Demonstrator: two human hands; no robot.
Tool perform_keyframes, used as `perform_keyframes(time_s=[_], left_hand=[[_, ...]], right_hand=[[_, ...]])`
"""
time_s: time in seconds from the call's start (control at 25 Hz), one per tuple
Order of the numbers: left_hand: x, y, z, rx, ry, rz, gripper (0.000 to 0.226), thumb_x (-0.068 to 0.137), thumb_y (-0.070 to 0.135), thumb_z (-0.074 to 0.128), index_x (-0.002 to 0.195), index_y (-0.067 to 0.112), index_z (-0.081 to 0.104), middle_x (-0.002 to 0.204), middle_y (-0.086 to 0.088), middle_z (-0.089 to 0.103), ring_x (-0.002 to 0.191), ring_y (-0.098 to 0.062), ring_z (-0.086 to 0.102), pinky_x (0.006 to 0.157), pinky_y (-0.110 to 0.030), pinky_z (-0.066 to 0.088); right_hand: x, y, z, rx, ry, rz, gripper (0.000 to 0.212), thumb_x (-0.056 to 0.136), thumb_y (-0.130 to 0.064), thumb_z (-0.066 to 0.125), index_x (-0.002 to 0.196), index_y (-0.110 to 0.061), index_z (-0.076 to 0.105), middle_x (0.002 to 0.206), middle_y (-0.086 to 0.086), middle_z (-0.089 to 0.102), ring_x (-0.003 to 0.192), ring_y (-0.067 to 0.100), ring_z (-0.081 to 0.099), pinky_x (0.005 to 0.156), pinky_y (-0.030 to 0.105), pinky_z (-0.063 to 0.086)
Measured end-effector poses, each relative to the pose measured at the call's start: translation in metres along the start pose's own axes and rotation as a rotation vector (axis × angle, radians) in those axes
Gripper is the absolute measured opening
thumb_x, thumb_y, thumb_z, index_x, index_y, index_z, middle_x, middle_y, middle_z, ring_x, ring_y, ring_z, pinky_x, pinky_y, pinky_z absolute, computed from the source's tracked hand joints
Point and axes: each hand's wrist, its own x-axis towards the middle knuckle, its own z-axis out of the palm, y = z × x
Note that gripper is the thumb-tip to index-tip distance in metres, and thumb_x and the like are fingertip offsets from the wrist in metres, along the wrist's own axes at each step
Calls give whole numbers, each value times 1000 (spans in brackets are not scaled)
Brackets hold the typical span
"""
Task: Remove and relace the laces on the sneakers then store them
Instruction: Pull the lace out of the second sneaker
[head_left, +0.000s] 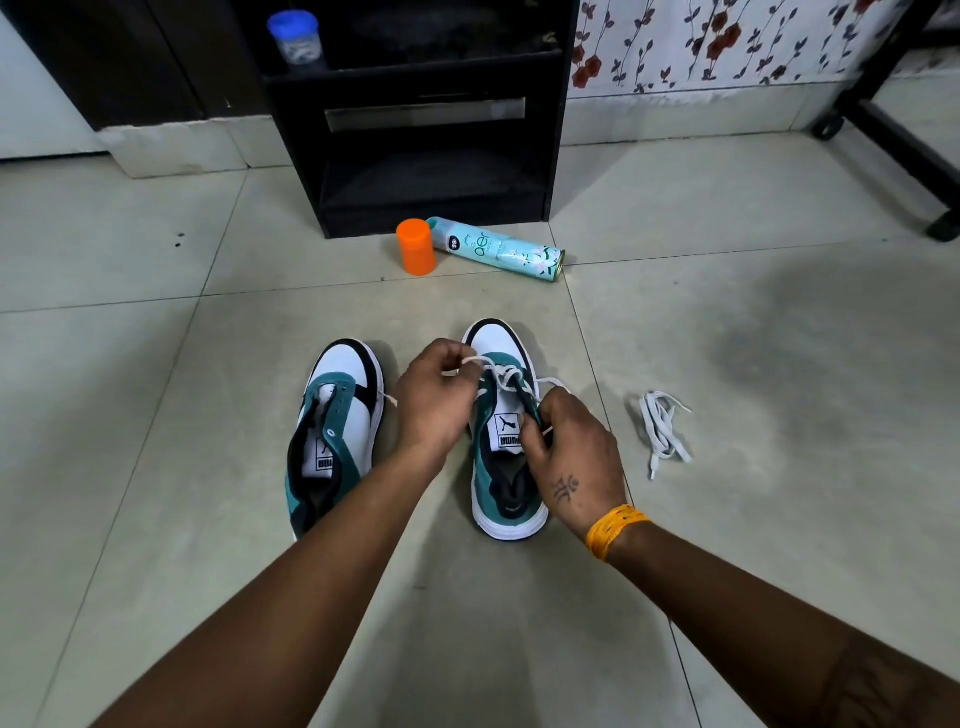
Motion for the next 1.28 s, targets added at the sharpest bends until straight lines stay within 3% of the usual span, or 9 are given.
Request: perform_keyframes(time_s=[0.12,0.24,0.44,0.56,0.68,0.76,0.96,1.12,1.28], left_hand=[[-5,-1,0,223,-97,176,9,82,31,68,86,29,75,84,12,75,83,-10,70,79,-31,56],[-5,-4,3,150,-86,216,6,87,26,76,85,21,77,88,7,76,86,-11,71,83,-30,55],[-11,13,2,-578,94,-312,19,100,8,60,83,15,63,66,2,70,65,-16,62,60,-28,47],[-15,10,0,-460,3,-209,14,100,17,64,87,12,68,73,3,73,66,-10,67,61,-24,52],[-15,-3,2,-198,-124,-38,12,88,25,76,90,13,76,91,1,79,87,-17,75,82,-32,59],[-14,-5,5,-94,-109,39,5,85,22,80,87,18,78,92,2,79,94,-20,75,92,-39,59],[-12,-2,7,-172,-20,-53,9,90,18,66,89,17,75,86,-6,77,82,-26,73,82,-51,60],[-18,0,7,-39,-92,38,11,79,28,80,89,23,79,91,8,78,91,-12,74,87,-34,59],[-18,0,13,58,-28,198,10,78,21,87,87,21,82,91,15,73,93,7,65,86,-12,47]], right_hand=[[0,1,0,7,4,-10,25,98,-29,59,85,-19,40,81,4,55,70,32,54,57,40,43],[0,0,0,12,7,-14,25,98,-28,60,85,-19,40,80,4,54,70,32,54,56,39,40],[0,2,0,10,1,5,27,98,-30,58,84,-21,38,79,-2,48,70,31,51,57,37,38],[0,2,1,8,0,-2,26,98,-30,58,84,-21,38,79,-3,47,69,29,51,57,36,36],[0,2,2,5,4,-3,26,98,-29,58,85,-21,37,78,-3,46,67,27,48,57,34,32],[0,2,2,2,1,-5,27,98,-29,59,84,-22,37,78,-3,45,67,27,48,57,33,31],[0,2,1,3,3,6,27,99,-30,58,84,-21,37,78,-2,46,68,29,49,57,35,32],[0,3,2,-8,-8,-7,26,97,-29,58,86,-22,35,81,-3,46,70,31,51,58,36,35],[0,3,2,-4,-9,-2,26,97,-28,59,86,-22,35,82,-3,46,70,30,50,59,34,30]])
